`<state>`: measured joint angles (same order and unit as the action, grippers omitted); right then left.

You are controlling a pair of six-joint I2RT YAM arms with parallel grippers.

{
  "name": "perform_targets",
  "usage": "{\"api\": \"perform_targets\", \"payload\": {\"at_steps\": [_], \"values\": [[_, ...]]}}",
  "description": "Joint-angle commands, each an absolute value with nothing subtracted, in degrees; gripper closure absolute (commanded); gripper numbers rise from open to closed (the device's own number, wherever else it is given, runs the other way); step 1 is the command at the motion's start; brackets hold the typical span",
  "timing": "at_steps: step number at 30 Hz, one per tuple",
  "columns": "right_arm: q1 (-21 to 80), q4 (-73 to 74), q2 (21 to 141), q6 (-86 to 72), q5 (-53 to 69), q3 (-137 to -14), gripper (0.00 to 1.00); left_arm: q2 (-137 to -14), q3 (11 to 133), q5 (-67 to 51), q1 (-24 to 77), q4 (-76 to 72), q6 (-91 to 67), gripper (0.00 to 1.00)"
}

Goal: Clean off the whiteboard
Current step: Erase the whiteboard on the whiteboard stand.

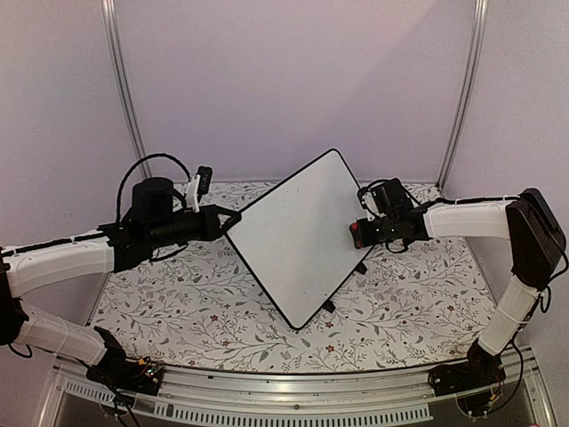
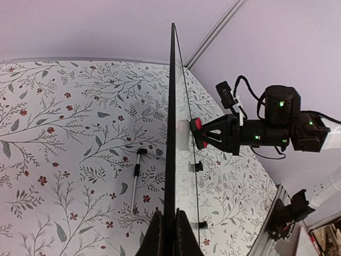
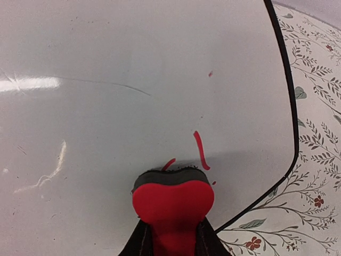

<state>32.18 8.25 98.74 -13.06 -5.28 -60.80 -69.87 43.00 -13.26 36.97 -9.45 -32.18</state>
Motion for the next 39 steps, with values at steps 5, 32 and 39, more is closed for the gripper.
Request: {"api": "perform_targets", "payload": {"at_steps": [5,32,39], "values": [[32.41,5.69,97.97,-9.5,-3.18,-58.75,0.78,-70.11,43.25,-18.16,38.15,-9.58,-26.29,1.0],[32.19,5.94,96.72,-8.19,-4.76,-54.85,0.79,-70.59,43.24,-18.25,38.16,-9.66,-26.29,1.0],[32.17,7.86,98.73,-7.31,-4.81,-61.17,0.79,-70.84,43.33,-19.03,38.16,-9.73,-26.42,1.0]]}}
